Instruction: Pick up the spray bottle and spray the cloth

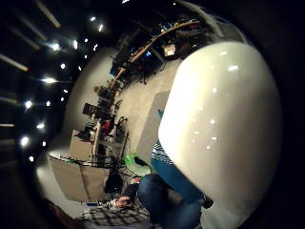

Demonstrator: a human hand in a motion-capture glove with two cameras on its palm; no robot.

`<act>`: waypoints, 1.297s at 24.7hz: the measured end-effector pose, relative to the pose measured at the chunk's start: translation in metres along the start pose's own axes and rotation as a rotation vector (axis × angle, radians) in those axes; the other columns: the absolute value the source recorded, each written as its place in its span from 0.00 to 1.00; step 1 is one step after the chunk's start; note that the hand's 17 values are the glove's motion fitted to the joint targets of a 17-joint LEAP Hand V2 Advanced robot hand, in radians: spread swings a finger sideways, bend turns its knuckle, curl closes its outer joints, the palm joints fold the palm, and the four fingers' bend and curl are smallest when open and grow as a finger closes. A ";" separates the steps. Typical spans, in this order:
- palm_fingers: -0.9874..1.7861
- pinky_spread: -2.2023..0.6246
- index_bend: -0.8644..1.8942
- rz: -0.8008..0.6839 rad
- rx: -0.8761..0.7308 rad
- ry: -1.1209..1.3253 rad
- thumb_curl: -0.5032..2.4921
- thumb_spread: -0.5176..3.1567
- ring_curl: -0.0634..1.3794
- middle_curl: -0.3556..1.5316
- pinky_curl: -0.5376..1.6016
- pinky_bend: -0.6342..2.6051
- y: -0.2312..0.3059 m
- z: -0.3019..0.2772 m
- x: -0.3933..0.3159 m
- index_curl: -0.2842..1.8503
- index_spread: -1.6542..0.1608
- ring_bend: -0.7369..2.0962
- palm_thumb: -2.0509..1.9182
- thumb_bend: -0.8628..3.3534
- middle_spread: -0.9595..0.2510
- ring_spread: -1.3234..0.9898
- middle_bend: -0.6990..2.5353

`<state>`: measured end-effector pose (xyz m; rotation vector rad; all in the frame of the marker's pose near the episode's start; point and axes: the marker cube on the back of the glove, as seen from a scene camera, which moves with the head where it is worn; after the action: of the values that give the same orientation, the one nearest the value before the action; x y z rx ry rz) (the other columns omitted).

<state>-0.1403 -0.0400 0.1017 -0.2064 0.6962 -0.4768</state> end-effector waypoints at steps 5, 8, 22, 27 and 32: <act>0.82 0.71 0.43 -0.072 -0.065 0.126 0.42 0.17 0.38 0.46 0.43 0.30 -0.008 0.014 -0.024 0.38 0.77 0.47 0.78 0.20 0.65 0.48 0.37; 0.82 0.71 0.43 -0.113 -0.109 0.219 0.42 0.17 0.38 0.46 0.43 0.30 -0.013 0.022 -0.038 0.38 0.77 0.46 0.78 0.20 0.65 0.48 0.37; 0.82 0.71 0.43 -0.353 -0.276 0.525 0.43 0.17 0.39 0.46 0.43 0.30 -0.001 0.072 -0.078 0.39 0.77 0.46 0.78 0.20 0.64 0.48 0.37; 0.82 0.71 0.43 -0.375 -0.286 0.529 0.43 0.17 0.39 0.46 0.43 0.30 0.002 0.079 -0.085 0.39 0.77 0.46 0.78 0.20 0.65 0.48 0.37; 0.82 0.71 0.43 -0.383 -0.286 0.558 0.43 0.17 0.39 0.46 0.43 0.30 0.004 0.081 -0.086 0.39 0.77 0.46 0.78 0.20 0.65 0.48 0.37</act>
<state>-0.1426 0.0074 0.2100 -0.4908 1.2839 -0.8148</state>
